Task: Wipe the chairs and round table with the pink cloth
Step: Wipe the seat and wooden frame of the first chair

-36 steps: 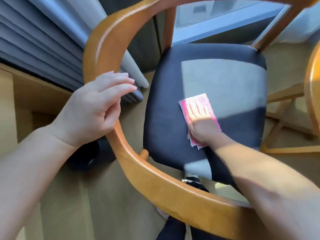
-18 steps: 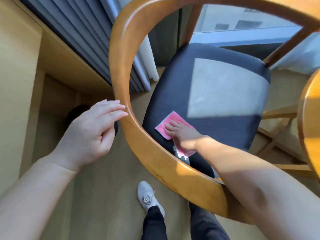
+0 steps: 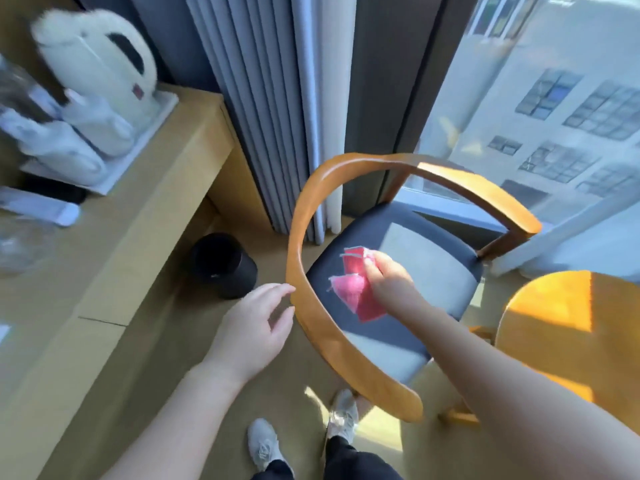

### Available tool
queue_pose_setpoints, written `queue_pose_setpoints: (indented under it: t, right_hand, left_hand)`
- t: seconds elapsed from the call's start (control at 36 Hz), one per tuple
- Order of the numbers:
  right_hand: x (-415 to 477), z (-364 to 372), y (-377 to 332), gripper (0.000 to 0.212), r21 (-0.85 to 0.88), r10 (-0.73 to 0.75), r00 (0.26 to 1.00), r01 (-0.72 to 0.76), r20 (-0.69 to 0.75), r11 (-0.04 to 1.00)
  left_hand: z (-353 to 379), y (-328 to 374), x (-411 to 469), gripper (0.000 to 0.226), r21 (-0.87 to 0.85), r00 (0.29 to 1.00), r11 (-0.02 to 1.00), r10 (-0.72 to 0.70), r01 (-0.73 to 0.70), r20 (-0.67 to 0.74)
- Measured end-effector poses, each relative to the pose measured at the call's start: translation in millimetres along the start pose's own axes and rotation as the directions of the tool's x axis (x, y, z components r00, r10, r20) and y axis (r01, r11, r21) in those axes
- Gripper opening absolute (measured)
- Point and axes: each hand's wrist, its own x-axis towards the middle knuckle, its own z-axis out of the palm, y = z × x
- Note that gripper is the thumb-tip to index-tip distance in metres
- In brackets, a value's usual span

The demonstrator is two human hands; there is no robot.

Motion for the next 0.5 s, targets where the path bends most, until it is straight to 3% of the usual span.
queue_pose_setpoints:
  t: [0.14, 0.22, 0.31, 0.42, 0.5]
  right_hand:
    - [-62.5, 10.9, -77.4, 0.027, 0.186, -0.172, 0.979, 0.150, 0.110, 0.971]
    - [-93.9, 20.7, -102.1, 0.029, 0.281, -0.239, 0.952, 0.180, 0.190, 0.943]
    - [-119.6, 30.8, -111.7, 0.028, 0.295, -0.244, 0.945, 0.174, 0.219, 0.940]
    - [-154.9, 49.8, -107.8, 0.021, 0.162, -0.242, 0.928, 0.203, 0.282, 0.966]
    - [-180.6, 66.8, -96.8, 0.004, 0.044, -0.227, 0.915, 0.226, 0.333, 0.973]
  left_hand:
    - [-15.6, 29.8, -25.2, 0.064, -0.171, 0.990, 0.975, -0.140, 0.139, 0.006]
    - [-25.9, 33.6, -40.7, 0.072, -0.358, 0.966, 0.902, -0.257, 0.241, 0.002]
    - [-36.2, 31.8, -64.2, 0.056, -0.546, 0.946, 0.794, -0.325, 0.267, -0.009]
    - [-43.8, 27.7, -114.5, 0.010, -0.446, 0.962, 0.876, -0.255, 0.184, -0.103]
    - [-45.6, 19.7, -155.4, 0.002, -0.418, 0.936, 0.885, -0.304, 0.208, -0.179]
